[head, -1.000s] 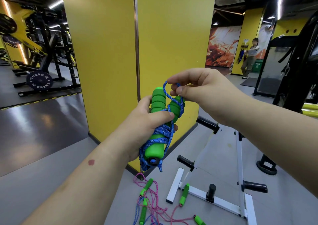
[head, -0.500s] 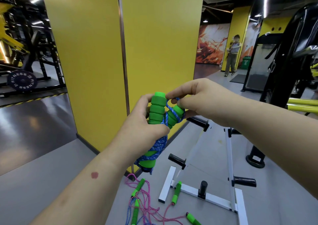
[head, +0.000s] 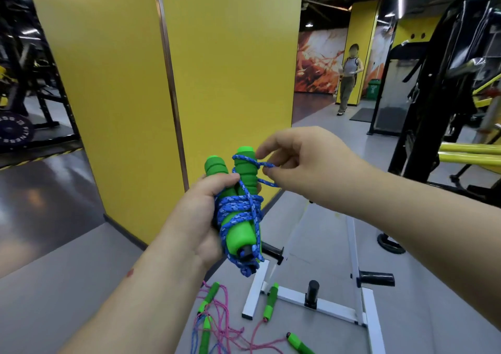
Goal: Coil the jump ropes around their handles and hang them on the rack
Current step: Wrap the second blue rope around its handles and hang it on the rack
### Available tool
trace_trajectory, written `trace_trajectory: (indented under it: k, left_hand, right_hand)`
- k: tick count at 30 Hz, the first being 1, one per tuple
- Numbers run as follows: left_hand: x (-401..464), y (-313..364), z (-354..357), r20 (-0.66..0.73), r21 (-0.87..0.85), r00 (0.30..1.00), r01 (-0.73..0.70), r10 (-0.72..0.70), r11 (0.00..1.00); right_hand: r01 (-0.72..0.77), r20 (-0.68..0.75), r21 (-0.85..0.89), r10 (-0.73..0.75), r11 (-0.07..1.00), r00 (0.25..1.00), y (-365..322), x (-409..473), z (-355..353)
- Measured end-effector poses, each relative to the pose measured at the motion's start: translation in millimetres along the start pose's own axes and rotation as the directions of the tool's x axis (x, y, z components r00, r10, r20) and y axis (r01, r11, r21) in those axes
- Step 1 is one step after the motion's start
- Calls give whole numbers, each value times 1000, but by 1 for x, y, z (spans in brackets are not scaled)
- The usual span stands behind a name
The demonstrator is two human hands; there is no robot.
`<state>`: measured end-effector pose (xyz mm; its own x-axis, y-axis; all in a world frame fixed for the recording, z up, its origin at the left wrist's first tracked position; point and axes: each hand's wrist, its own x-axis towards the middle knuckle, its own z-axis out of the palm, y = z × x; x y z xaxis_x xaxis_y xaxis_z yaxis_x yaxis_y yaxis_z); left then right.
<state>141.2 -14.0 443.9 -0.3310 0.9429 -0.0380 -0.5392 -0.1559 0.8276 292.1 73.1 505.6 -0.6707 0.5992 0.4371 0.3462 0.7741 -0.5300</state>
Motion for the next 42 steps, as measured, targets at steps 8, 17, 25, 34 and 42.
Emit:
trace_trajectory:
  k: [8,17,25,34,42]
  left_hand:
    - [39,-21,-4,-136,68,990,39,-29,997]
    - [147,-107,3,-145,-100,940,295,-307,950]
    - [276,-184,0,-160,-283,880,393,-447,875]
    - [365,-220,-23,-217,-380,882,318,-418,869]
    - [394,-224,-29,-238,-385,873,316,-425,867]
  right_hand:
    - [-293,136,622,267,726,954,47,16,9]
    - [-458,171,422,428,782,888,155,54,35]
    - [-584,184,260,554,769,812,269,117,70]
    - [-526,138,57,515,849,846,331,177,109]
    - [-448,79,-49,450,893,889,359,208,129]
